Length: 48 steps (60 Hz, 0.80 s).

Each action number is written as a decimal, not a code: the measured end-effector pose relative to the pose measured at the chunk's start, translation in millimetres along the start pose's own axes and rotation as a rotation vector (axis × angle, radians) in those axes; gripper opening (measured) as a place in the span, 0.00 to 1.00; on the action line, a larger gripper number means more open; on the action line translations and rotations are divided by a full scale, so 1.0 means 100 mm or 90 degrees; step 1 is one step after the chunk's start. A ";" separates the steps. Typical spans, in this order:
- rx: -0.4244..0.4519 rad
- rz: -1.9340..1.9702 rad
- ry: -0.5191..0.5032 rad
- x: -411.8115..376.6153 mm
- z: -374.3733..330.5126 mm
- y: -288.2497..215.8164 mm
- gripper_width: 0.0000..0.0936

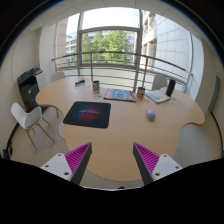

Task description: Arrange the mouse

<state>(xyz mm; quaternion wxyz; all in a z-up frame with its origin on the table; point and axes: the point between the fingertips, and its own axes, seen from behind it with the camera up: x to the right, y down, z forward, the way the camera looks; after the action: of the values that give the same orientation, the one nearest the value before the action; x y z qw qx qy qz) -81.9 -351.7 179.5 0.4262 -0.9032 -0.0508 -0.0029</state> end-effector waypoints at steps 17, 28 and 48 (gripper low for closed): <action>-0.088 0.044 0.060 1.06 0.78 0.59 0.91; -0.062 0.038 0.091 1.87 1.71 0.38 0.91; 0.000 0.068 0.084 2.65 3.43 -0.47 0.90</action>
<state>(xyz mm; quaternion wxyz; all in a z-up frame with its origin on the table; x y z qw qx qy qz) 164.6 -34.0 10.6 0.4279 -0.9026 0.0258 -0.0397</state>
